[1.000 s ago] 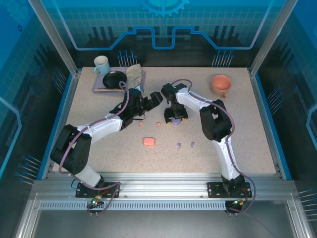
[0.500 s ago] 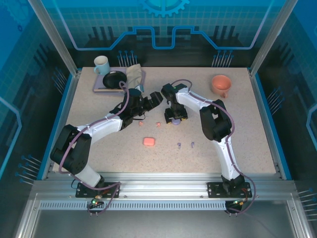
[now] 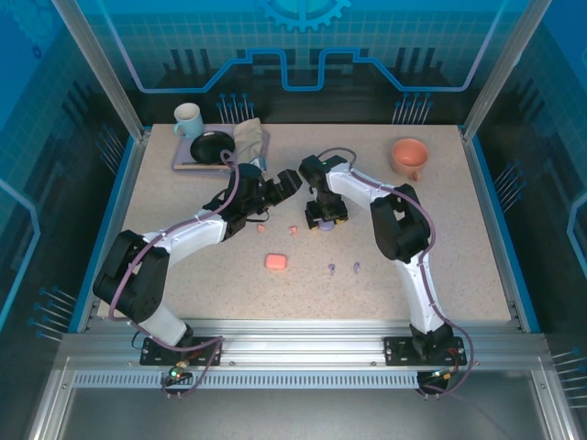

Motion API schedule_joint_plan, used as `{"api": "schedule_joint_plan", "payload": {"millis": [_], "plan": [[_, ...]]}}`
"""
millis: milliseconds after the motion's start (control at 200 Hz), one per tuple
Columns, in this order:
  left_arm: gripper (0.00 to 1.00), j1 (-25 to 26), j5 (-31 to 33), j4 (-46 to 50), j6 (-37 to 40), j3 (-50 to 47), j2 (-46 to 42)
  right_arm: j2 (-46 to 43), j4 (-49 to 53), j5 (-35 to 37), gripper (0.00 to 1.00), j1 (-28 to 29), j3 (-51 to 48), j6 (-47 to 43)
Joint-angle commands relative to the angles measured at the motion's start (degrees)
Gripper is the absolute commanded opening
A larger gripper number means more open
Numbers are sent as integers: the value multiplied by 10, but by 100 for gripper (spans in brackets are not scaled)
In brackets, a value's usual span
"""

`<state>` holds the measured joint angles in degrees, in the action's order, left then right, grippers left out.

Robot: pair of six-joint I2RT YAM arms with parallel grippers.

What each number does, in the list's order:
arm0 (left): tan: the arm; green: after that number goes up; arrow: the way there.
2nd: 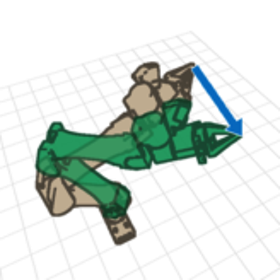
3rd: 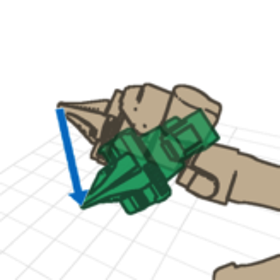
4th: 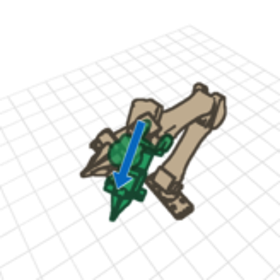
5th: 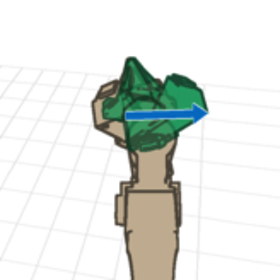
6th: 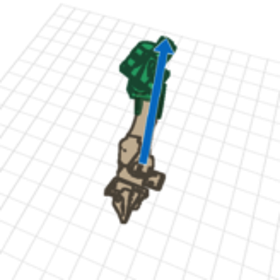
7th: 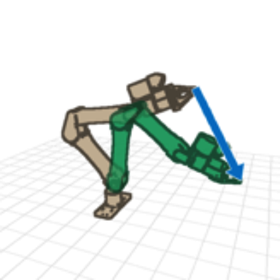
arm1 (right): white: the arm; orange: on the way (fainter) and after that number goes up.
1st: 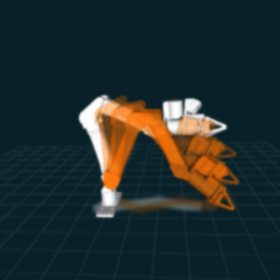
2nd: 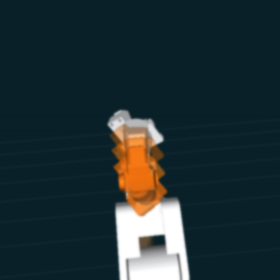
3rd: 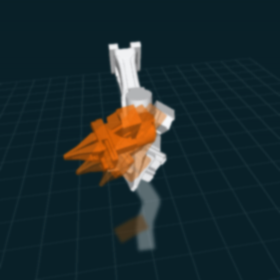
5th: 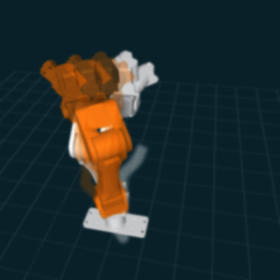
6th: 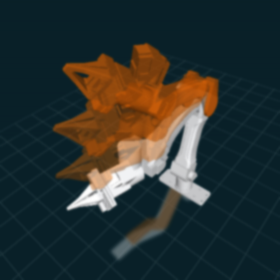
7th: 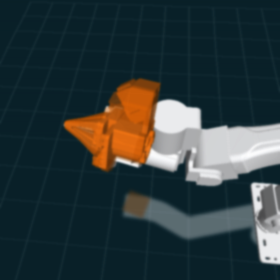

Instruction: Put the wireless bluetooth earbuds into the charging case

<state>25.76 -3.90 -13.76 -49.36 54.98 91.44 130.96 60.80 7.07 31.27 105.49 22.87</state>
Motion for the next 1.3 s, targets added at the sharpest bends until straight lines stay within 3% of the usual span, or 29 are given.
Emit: {"api": "schedule_joint_plan", "payload": {"millis": [0,235,535,785,1296], "plan": [[99,-2,-12,-4,2,8,-13,-8,37,8,64,7,-19,-4],[99,-2,-11,-4,1,8,-13,-4,31,3,61,5,-26,-1],[99,-2,-17,-9,-1,11,-2,8,31,12,49,5,-20,13],[99,-2,-25,-8,-1,21,11,7,36,33,49,-9,-23,45],[99,8,-52,-31,-22,34,54,-48,-3,22,48,-75,-84,207]]}}
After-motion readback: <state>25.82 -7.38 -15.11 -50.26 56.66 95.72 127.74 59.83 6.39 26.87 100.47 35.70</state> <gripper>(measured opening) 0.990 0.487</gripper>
